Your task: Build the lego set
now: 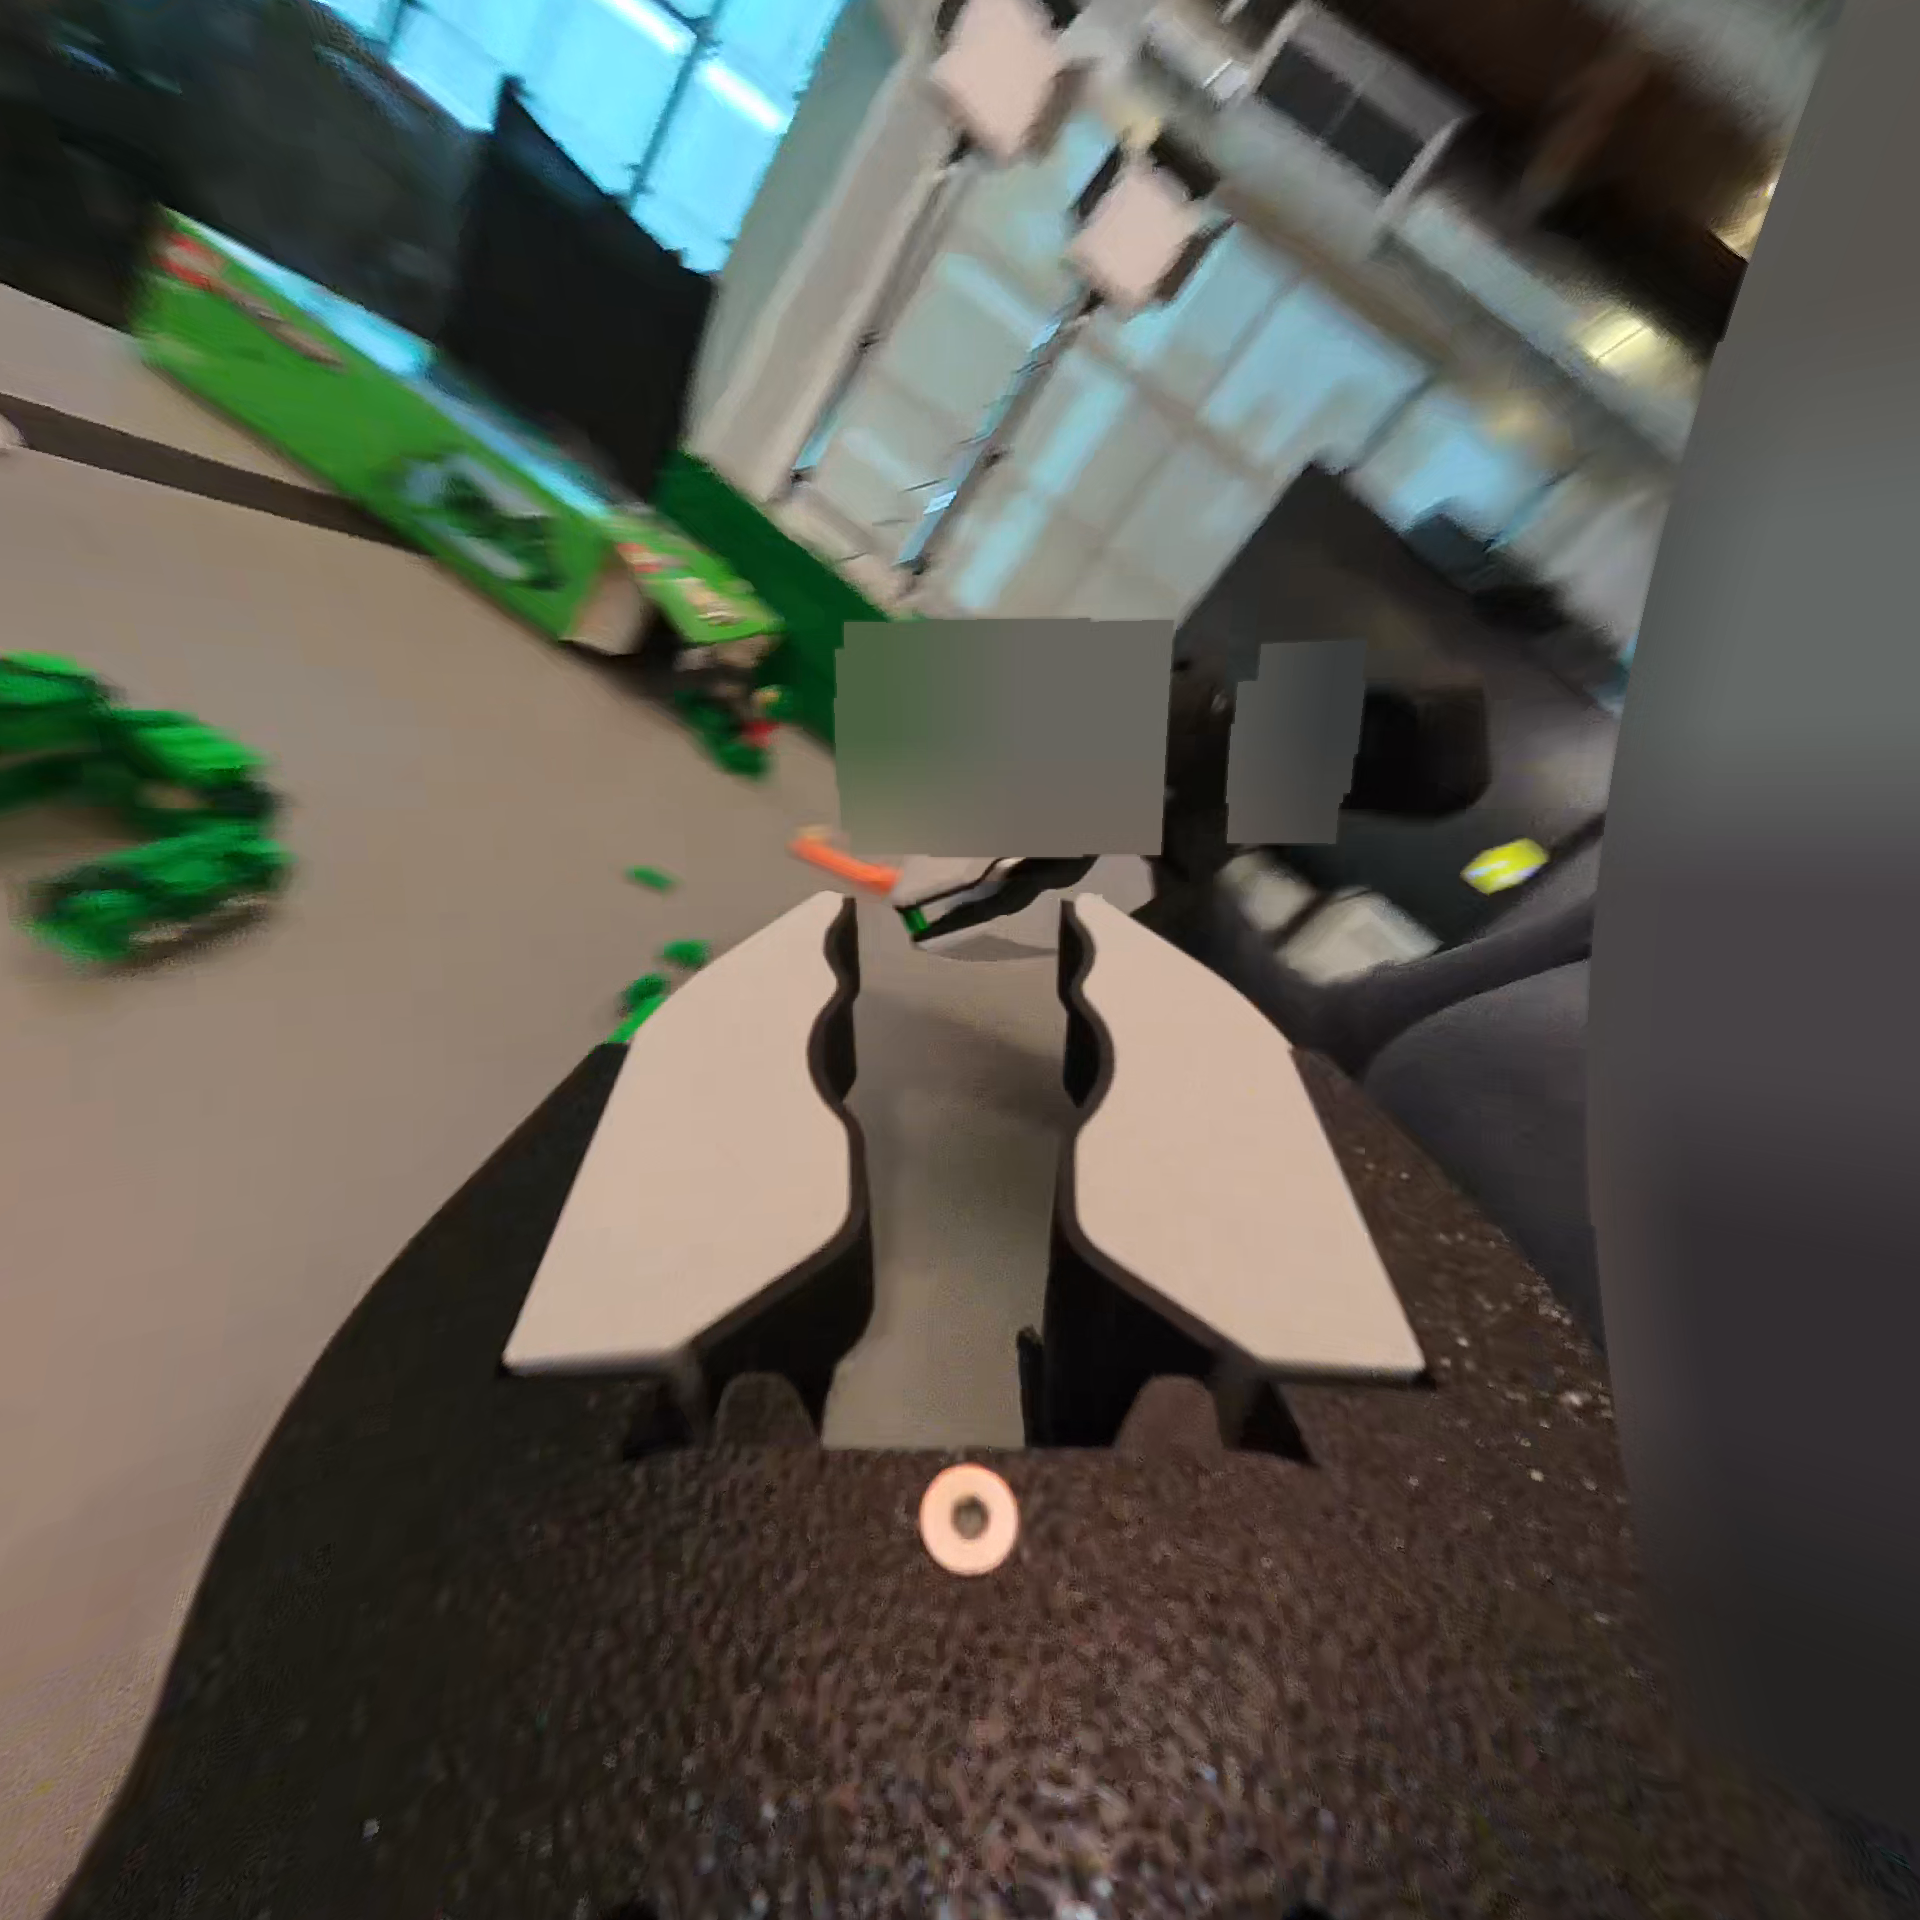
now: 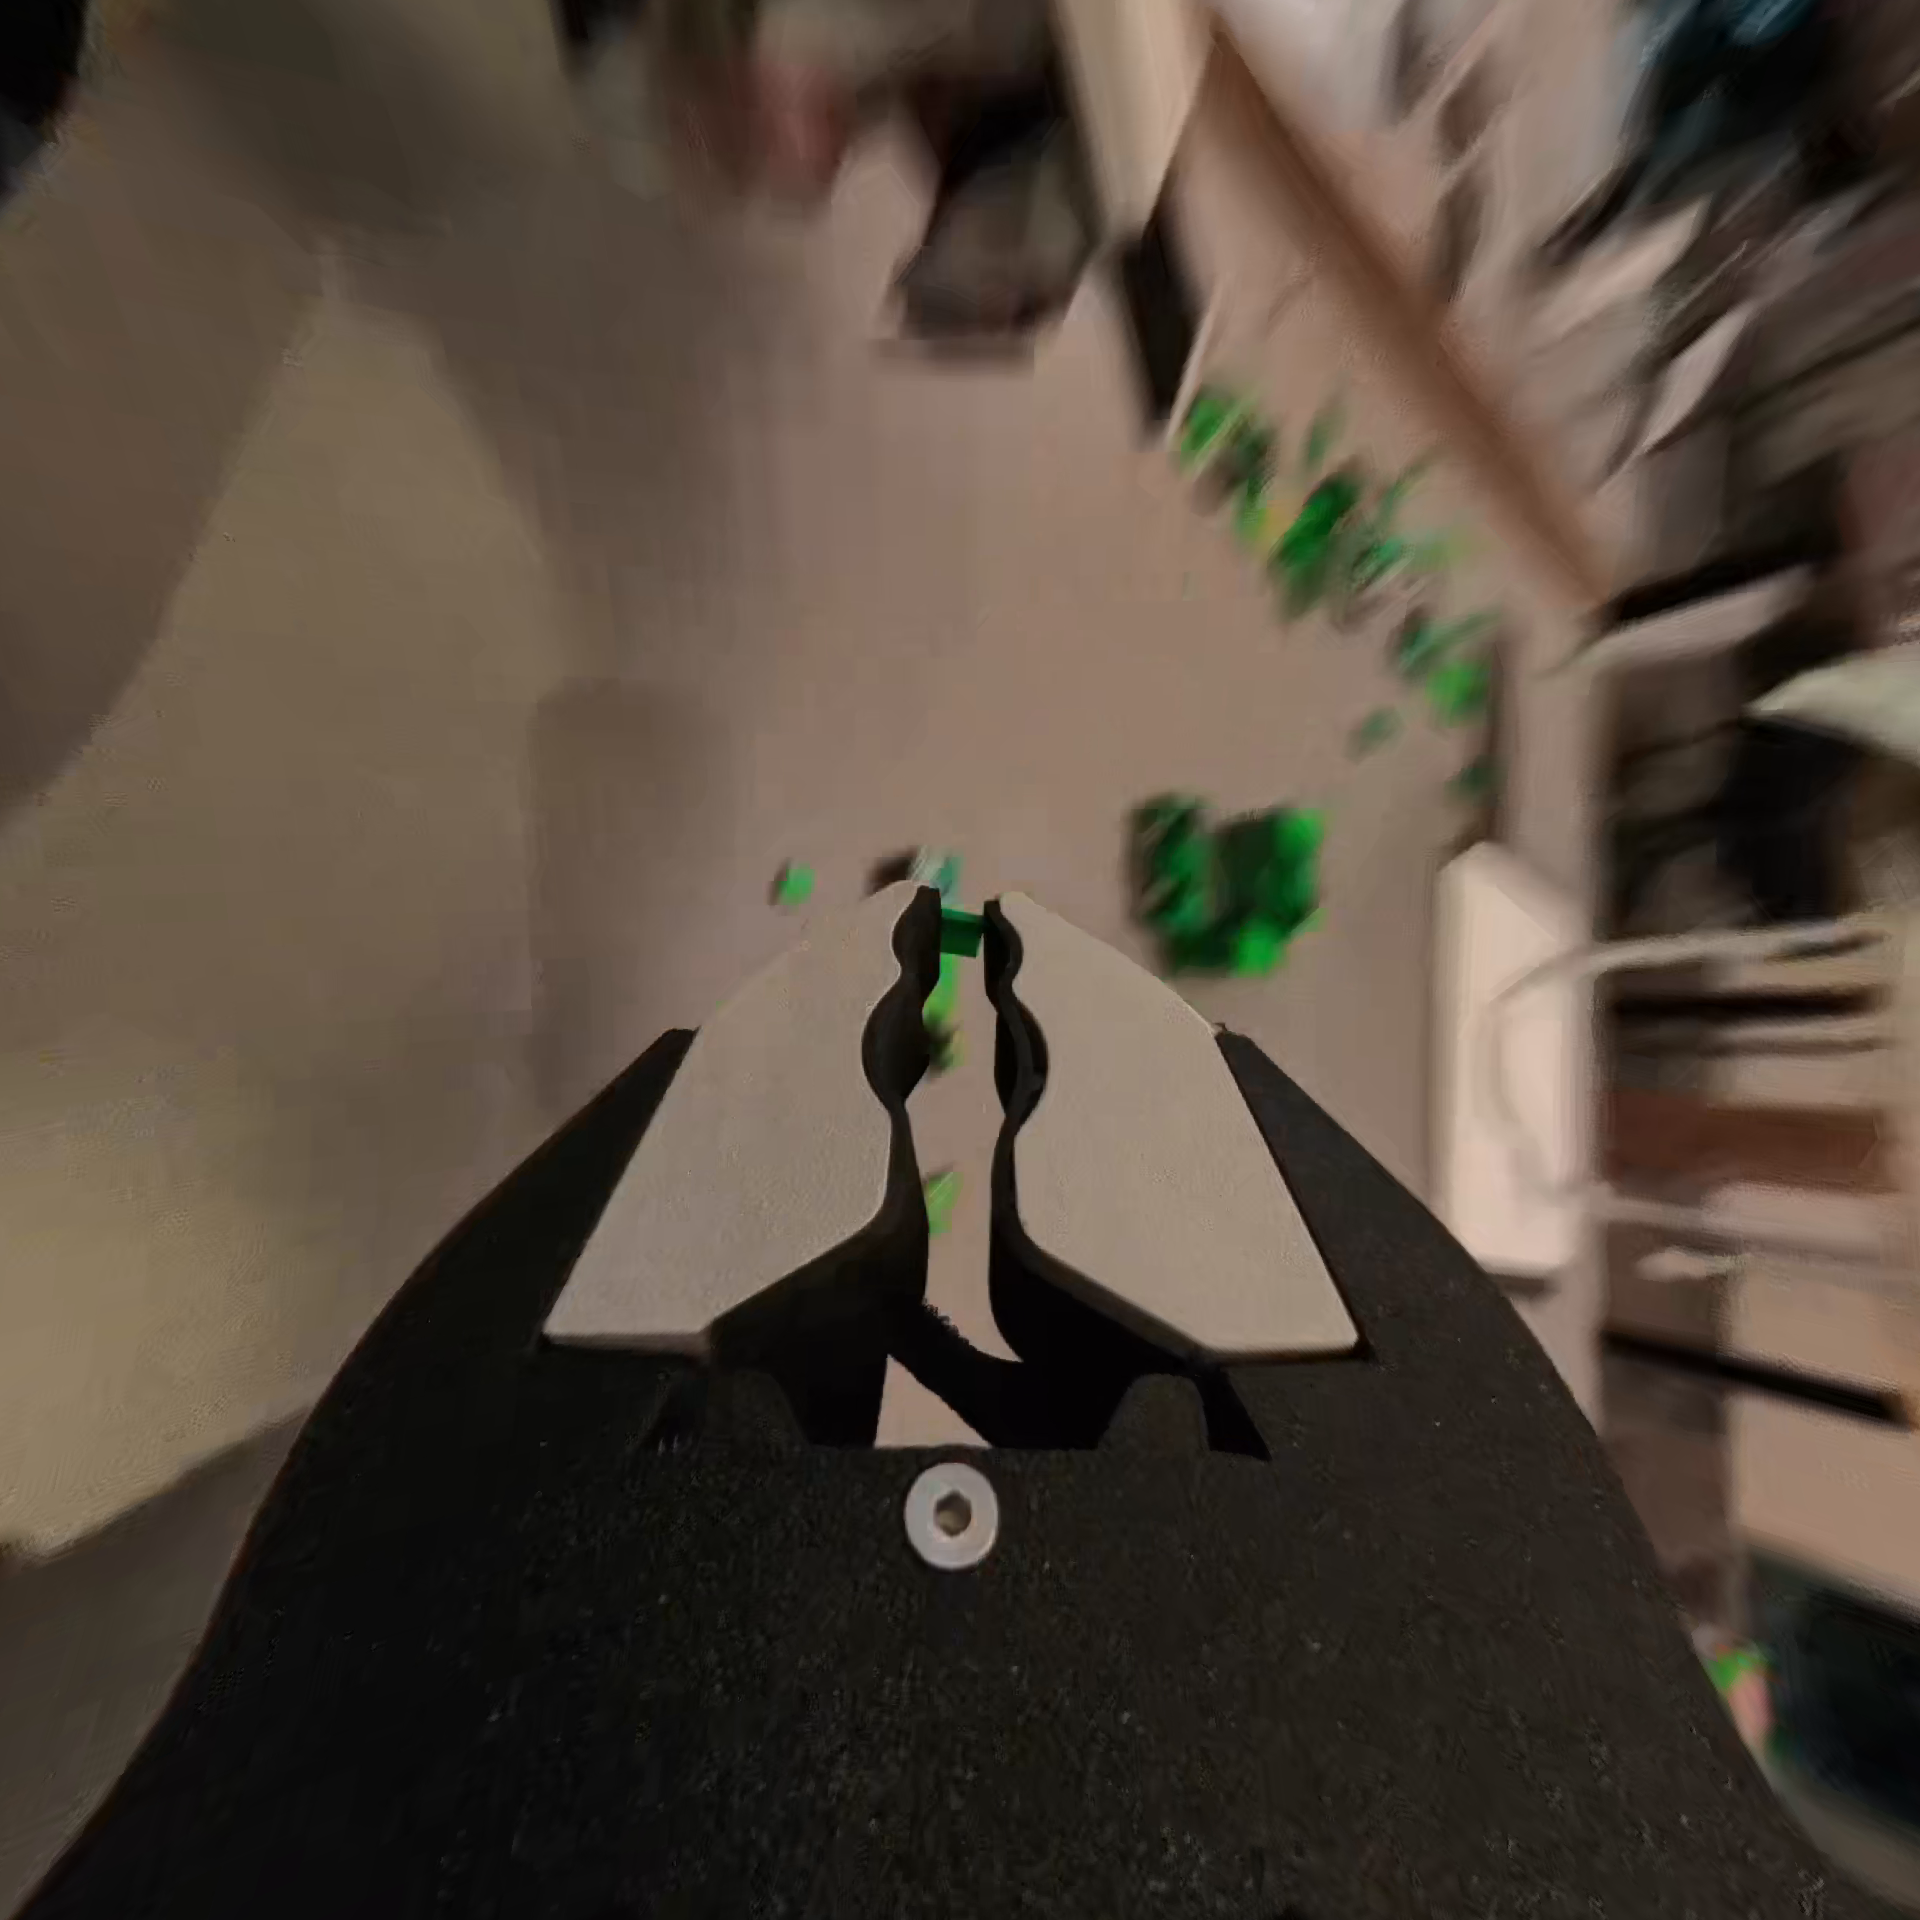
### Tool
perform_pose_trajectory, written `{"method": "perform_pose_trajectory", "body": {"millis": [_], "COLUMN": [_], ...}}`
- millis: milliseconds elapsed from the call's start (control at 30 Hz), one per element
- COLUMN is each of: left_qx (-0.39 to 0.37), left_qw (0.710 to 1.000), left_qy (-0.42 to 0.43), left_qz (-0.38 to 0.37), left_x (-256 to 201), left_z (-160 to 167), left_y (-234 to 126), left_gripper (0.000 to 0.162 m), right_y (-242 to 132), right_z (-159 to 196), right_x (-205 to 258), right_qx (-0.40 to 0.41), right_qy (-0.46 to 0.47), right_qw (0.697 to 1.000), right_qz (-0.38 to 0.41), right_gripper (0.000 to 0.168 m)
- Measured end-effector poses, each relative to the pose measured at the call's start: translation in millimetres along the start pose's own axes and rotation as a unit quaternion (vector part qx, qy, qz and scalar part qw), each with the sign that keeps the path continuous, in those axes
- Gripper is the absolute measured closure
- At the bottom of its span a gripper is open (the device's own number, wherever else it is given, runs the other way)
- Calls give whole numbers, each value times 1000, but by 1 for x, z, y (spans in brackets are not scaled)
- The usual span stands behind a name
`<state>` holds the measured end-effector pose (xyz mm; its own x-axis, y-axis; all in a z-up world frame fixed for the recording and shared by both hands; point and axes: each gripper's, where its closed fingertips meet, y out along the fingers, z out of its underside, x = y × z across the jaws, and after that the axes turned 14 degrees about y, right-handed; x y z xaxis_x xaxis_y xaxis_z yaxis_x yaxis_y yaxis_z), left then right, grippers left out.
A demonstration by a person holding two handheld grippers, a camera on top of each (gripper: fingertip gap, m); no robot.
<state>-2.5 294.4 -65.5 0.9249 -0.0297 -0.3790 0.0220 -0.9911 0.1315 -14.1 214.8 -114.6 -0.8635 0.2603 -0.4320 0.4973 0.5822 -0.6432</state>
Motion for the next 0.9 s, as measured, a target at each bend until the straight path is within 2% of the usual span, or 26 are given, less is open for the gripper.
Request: {"method": "perform_pose_trajectory", "body": {"millis": [67,133,233,367,567,767,833,900], "left_qx": [36,56,78,93,112,114,112,114], "left_qw": [996,990,981,971,967,964,958,945], "left_qy": [64,100,139,173,187,199,219,249], "left_qz": [-55,-83,-109,-134,-129,-134,-147,-176], "left_x": [8,11,16,21,22,28,33,44], "left_z": [6,8,13,22,35,33,27,17], "left_y": [-10,-16,-20,-22,-16,-13,-13,-13], "left_gripper": [131,134,136,137,137,137,138,141], "right_y": [8,16,25,27,28,27,21,12], "right_z": [43,67,83,84,83,81,71,57], "right_x": [17,28,34,35,34,32,23,-4], "right_qx": [86,137,175,188,190,175,129,41], "right_qy": [23,32,31,46,64,87,121,174], "right_qw": [994,986,976,970,967,969,974,980], "right_qz": [-58,-92,-123,-147,-159,-152,-139,-89], "right_gripper": [161,161,161,161,160,156,156,155]}}
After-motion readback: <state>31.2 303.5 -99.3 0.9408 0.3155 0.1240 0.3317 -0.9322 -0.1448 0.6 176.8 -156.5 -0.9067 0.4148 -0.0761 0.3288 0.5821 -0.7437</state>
